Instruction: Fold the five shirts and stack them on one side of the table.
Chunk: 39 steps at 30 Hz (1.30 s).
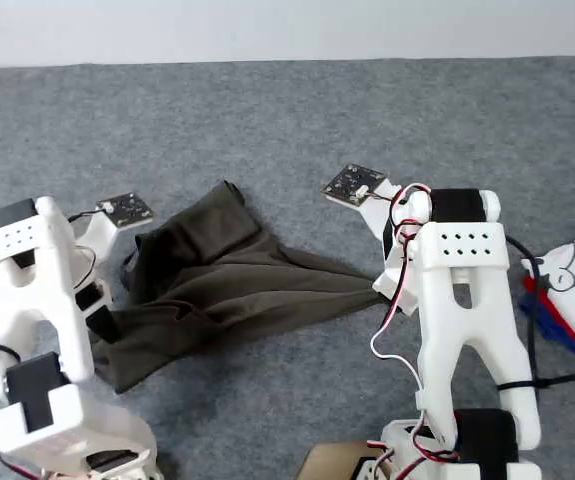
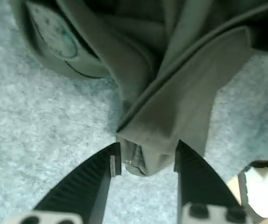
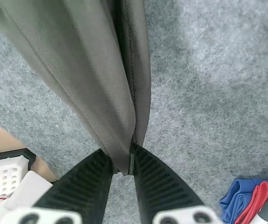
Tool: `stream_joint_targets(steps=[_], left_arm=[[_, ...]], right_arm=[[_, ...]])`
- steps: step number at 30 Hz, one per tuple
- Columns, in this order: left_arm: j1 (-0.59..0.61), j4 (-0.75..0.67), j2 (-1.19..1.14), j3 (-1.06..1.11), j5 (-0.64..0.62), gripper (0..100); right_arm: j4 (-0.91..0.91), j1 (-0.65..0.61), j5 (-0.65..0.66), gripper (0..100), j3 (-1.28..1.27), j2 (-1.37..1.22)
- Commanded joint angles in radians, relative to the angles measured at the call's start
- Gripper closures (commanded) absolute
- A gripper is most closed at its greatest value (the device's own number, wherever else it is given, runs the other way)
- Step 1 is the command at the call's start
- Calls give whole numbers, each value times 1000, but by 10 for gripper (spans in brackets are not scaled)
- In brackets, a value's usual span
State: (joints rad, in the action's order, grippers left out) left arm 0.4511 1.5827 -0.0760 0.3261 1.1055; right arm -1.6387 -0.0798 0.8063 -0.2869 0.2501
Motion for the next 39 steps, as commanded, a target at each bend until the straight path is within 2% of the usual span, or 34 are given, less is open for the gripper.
stream_joint_targets(steps=[1, 7, 14, 20, 25, 39], left_arm=[[3, -51, 0, -10, 9, 803], [3, -114, -9, -2, 9, 803], [-54, -109, -11, 27, 5, 803], [-58, -107, -11, 59, 5, 806], [-60, -107, -9, 101, 5, 810], [-103, -28, -8, 102, 6, 981]], right_arm=[[8, 13, -11, 988, 6, 45], [8, 13, -11, 988, 6, 45], [8, -10, -23, 988, 6, 45], [8, -59, -48, 988, 9, 45], [8, -53, -46, 988, 9, 45], [10, -53, -46, 988, 9, 45]])
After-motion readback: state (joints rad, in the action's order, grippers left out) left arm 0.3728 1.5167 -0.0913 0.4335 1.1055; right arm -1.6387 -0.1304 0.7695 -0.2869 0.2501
